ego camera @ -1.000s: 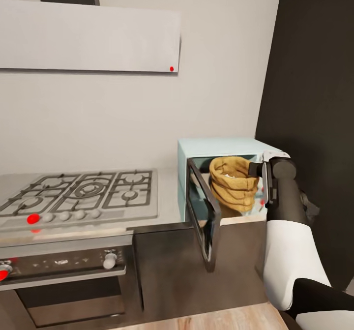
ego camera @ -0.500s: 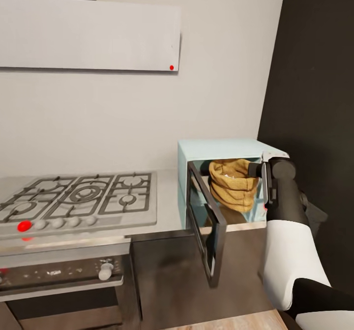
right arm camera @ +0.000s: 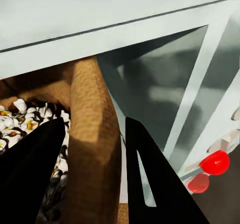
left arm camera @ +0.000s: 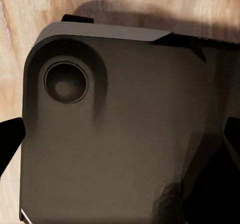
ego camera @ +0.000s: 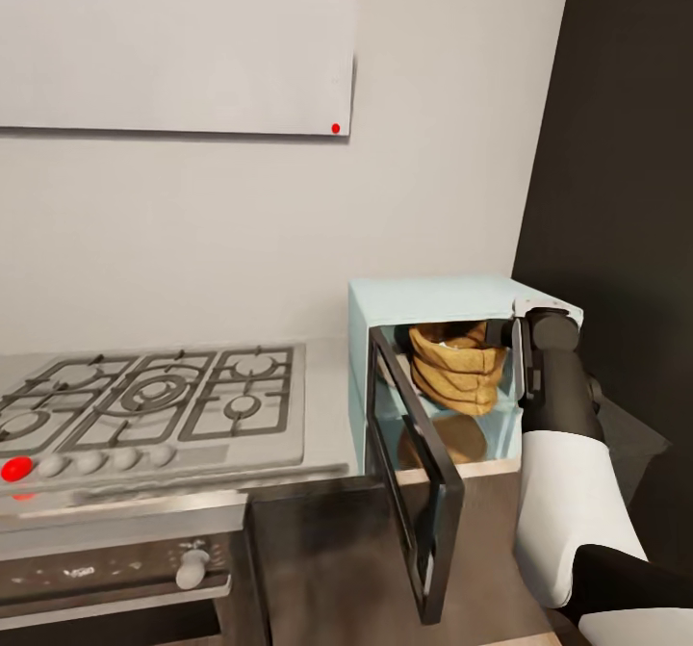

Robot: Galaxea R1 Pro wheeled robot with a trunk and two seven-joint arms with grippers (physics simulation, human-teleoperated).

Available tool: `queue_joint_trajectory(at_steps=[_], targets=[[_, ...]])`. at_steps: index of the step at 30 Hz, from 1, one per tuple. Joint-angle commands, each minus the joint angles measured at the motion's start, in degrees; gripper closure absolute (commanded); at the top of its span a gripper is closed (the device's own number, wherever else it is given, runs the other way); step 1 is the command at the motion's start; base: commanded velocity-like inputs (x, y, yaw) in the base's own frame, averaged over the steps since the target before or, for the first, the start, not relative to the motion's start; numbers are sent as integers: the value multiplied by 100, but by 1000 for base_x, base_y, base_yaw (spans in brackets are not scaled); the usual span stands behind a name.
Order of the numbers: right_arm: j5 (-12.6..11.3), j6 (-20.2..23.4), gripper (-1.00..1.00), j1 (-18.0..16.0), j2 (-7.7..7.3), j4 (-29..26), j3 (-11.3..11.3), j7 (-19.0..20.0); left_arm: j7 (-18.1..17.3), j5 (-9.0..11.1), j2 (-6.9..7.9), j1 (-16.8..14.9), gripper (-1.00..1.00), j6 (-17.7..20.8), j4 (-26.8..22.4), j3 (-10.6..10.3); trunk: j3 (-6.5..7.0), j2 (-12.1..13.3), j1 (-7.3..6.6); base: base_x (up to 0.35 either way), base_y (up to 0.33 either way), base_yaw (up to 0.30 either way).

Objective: In the kitchen, take the popcorn bag from the countertop, put it into the microwave, and heat it until the popcorn is cooked so the cooked popcorn ends up inside the bag.

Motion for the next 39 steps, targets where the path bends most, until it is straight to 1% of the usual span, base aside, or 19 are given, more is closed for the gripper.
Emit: queue_joint_trajectory(at_steps=[1, 8, 22, 23, 36, 39], targets=[[12, 18, 100, -6, 5, -4, -10, 9, -1, 50, 0, -2, -100, -7, 0, -13, -7, -3, 1, 152, 0, 0], [17, 18, 100, -6, -3, -5, -11, 9, -1, 50, 0, -2, -100, -7, 0, -13, -7, -3, 1, 124, 0, 0], [19, 18, 100, -6, -12, -4, -11, 9, -1, 50, 0, -2, -100, -7, 0, -13, -7, -3, 1, 5, 0, 0], [18, 18, -100, -6, -12, -4, -11, 11, -1, 50, 0, -2, -100, -7, 0, -13, -7, -3, 1, 0, 0, 0], [28, 18, -100, -6, -50, -138, 12, 25, -1, 50, 0, -2, -100, -7, 0, -13, -7, -3, 1, 0, 0, 0], [26, 18, -100, -6, -56, -309, 26, 27, -1, 50, 0, -2, -100, -7, 0, -13, -7, -3, 1, -15, 0, 0]])
